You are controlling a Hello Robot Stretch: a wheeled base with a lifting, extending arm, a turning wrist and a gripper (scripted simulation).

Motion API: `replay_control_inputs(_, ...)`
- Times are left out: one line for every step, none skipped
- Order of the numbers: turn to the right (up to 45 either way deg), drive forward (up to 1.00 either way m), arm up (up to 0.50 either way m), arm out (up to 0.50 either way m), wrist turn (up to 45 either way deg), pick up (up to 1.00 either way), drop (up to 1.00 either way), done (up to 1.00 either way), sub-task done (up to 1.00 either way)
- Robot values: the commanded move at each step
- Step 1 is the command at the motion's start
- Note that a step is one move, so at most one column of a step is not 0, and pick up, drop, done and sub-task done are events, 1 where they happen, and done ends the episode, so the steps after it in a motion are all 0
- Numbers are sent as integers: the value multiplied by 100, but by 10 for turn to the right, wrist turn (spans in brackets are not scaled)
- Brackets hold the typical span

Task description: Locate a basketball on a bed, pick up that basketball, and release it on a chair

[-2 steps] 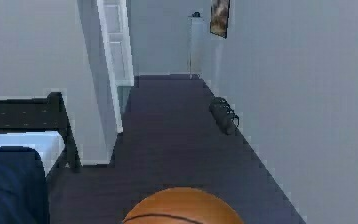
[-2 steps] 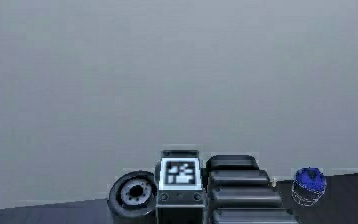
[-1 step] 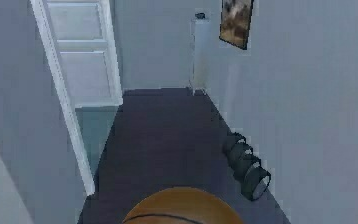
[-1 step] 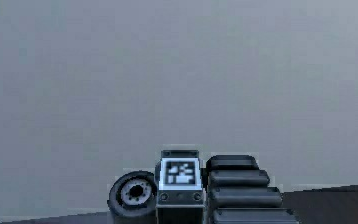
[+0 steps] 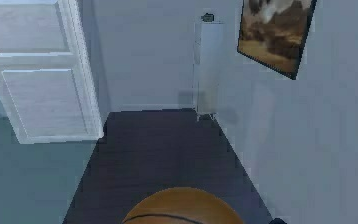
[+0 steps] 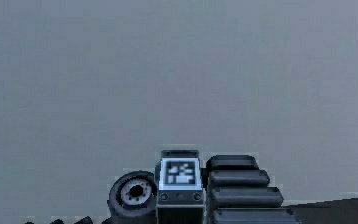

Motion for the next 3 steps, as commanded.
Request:
replay_control_inputs(-30, 0, 0, 0, 0, 0, 0, 0, 0)
replay_control_inputs(0, 60, 0, 0, 0, 0, 0, 0, 0)
replay_control_inputs(-450, 0, 0, 0, 0, 0, 0, 0, 0)
